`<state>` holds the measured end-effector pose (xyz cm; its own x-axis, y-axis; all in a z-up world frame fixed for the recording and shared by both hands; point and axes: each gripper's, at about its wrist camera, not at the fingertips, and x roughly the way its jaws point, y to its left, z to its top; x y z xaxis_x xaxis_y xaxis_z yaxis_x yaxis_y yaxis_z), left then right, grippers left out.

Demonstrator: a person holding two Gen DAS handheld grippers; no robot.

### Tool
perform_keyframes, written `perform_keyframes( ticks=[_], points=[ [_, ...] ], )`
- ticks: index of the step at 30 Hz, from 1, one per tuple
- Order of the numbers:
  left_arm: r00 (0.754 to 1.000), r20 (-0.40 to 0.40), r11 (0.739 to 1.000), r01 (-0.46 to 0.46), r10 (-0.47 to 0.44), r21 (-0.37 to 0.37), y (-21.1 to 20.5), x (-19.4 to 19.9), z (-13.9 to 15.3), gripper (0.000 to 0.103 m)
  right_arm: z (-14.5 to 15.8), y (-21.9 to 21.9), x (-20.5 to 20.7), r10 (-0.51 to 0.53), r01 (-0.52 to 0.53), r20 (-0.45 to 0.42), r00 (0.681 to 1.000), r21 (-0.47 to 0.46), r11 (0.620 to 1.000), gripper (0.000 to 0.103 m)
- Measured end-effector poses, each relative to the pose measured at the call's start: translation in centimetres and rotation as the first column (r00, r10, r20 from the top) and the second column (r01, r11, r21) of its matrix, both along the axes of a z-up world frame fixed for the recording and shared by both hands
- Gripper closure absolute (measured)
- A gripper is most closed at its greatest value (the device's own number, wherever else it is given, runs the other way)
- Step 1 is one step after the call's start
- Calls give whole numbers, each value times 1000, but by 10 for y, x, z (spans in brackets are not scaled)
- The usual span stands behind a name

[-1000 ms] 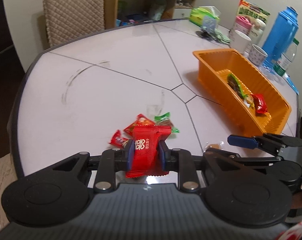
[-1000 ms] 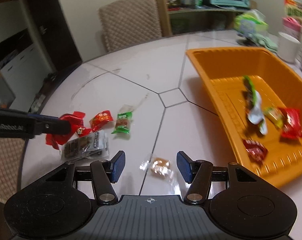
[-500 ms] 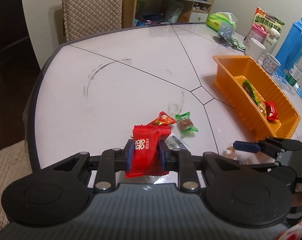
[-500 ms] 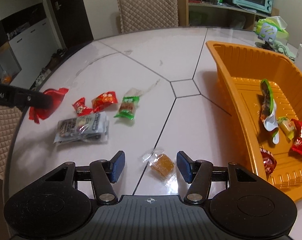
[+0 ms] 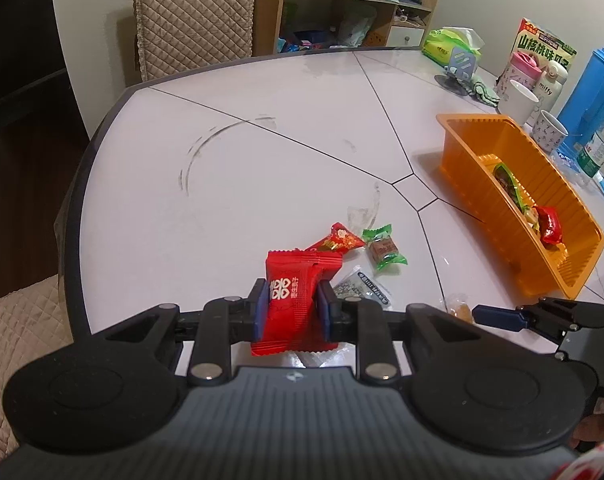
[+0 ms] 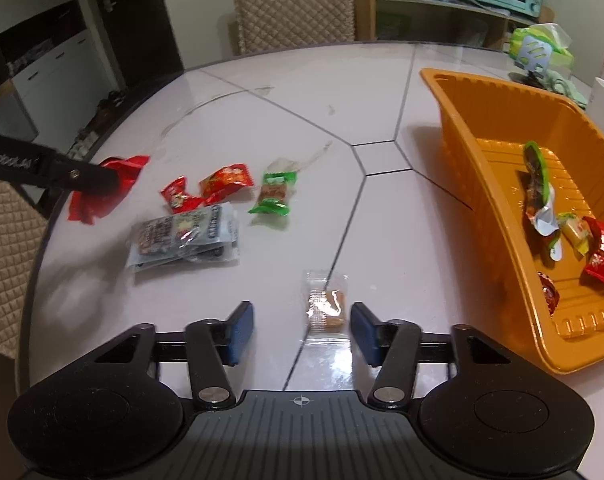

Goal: Organize snacks
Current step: 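Lower the right gripper onto the clear wrapped brown candy and close, then carry the red packet in the left gripper while the right carries the clear candy to the tray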

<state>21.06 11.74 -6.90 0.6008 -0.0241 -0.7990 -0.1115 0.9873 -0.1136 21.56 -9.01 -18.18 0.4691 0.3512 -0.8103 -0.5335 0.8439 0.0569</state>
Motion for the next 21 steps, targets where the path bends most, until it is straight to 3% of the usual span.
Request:
perform_keyframes(
  ticks=[5,10,21],
  points=[
    [1000,-2,1000,-3,3,0,0,-1,0,80,-1,-2,6,-27,27,1,1000,11,1000,63],
    [1000,-2,1000,-3,3,1,0,-1,0,80,-2,-1,7,-25,25,31,999,-23,999,80],
    [1000,3,1000,-6,6,7,-1,-4,3,80,-2,-1,6,-15,17,33,999,-34,999,82]
  ],
)
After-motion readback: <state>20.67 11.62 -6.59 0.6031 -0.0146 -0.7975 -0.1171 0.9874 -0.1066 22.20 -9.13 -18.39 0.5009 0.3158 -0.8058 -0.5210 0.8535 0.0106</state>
